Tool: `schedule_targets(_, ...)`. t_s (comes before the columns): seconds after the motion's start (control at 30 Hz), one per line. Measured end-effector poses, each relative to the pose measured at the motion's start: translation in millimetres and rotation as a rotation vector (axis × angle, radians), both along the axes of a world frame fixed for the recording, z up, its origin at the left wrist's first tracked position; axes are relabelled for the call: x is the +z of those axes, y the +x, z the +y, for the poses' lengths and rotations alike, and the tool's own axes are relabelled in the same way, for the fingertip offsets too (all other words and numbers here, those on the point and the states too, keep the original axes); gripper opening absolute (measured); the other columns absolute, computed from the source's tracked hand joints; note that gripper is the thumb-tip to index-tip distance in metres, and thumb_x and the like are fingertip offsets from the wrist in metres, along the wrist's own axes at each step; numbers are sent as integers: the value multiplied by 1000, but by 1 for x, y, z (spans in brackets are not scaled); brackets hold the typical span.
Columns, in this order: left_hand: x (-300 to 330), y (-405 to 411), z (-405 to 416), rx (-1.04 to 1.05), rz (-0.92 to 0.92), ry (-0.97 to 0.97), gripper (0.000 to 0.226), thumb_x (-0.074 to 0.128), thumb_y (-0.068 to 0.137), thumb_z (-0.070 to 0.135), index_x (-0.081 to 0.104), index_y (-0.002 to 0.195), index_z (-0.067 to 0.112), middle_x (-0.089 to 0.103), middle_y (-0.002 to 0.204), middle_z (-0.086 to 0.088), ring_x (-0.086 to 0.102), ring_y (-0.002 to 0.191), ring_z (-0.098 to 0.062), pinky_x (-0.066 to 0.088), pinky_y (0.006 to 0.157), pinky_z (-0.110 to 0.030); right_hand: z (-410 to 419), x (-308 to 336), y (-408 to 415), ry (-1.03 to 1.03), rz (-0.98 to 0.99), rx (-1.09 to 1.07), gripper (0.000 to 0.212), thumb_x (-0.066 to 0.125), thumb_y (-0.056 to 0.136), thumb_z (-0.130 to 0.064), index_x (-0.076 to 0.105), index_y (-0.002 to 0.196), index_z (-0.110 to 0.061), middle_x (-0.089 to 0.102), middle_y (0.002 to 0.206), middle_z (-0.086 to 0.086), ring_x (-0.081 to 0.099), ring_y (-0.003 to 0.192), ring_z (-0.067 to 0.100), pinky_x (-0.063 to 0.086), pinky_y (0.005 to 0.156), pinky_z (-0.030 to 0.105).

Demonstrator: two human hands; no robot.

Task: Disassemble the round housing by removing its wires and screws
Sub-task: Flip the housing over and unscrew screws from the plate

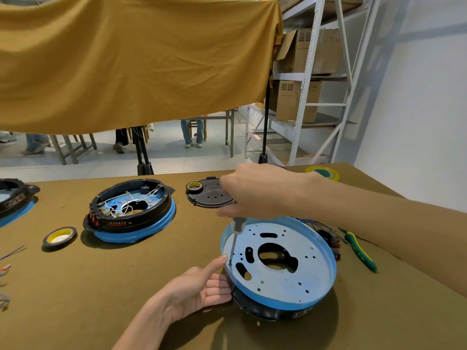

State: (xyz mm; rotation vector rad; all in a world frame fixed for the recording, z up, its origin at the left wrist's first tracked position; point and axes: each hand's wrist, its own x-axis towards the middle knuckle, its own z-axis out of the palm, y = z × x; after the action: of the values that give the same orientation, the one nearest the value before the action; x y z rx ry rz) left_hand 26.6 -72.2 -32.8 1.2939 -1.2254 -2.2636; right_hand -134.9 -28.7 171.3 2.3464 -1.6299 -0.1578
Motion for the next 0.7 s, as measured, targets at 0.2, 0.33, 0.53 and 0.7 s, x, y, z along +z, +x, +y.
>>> schedule_targets(0.2,5,1,1,14,13,61,88,87,64,48,60,126,-8,76,113,-25,77,103,-33,65,75,-36,4,13,-1,344,-216,113,39,76,86,-17,57,120,-17,73,99,-5,59,78,3,42,54,11)
schedule_targets(0.33,7,6,3,99,109,205,84,99,60,26,60,124,-13,72,116,-32,76,102,-41,66,73,-47,4,4,1,27,35,24,47,62,91,-60,56,102,-15,54,74,-3,55,65,20,35,48,30)
schedule_targets(0.53,5,-2,9,220,185,235,81,97,60,25,61,121,-14,73,114,-32,63,122,-30,63,89,-48,5,14,-1,256,-241,71,34,78,86,-22,60,114,-16,64,83,-13,57,71,-4,38,52,13)
schedule_targets(0.7,6,-3,13,193,173,159,83,96,60,31,61,122,-11,74,111,-31,75,104,-41,57,100,-49,6,9,1,64,-88,-25,44,55,96,-59,54,106,-16,53,74,-5,51,64,11,31,49,29)
